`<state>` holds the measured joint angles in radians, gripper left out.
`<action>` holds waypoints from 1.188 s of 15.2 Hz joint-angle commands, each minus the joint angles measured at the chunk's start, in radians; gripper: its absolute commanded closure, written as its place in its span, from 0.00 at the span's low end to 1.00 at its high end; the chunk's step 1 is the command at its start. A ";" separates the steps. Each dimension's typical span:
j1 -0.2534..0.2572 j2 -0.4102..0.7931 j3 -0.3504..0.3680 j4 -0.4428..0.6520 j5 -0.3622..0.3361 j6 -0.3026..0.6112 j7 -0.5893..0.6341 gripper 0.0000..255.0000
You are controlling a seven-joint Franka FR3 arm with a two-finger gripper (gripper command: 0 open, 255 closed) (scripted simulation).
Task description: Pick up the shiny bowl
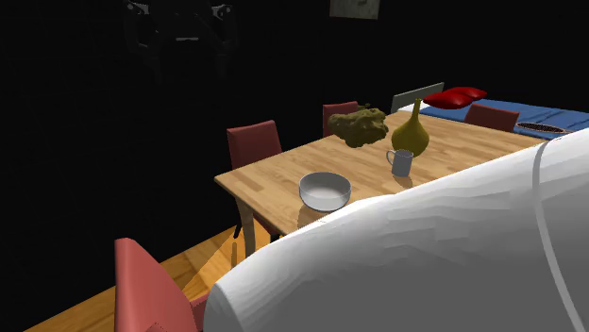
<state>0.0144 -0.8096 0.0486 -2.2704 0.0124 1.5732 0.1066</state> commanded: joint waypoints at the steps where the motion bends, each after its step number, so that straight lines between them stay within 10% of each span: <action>1: 0.000 0.000 0.000 0.000 0.000 0.000 0.000 0.00; 18: -0.091 0.248 -0.224 -0.248 -0.138 0.502 -0.212 0.00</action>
<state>-0.0707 -0.5874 -0.1589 -2.5078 -0.1179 2.0360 -0.0906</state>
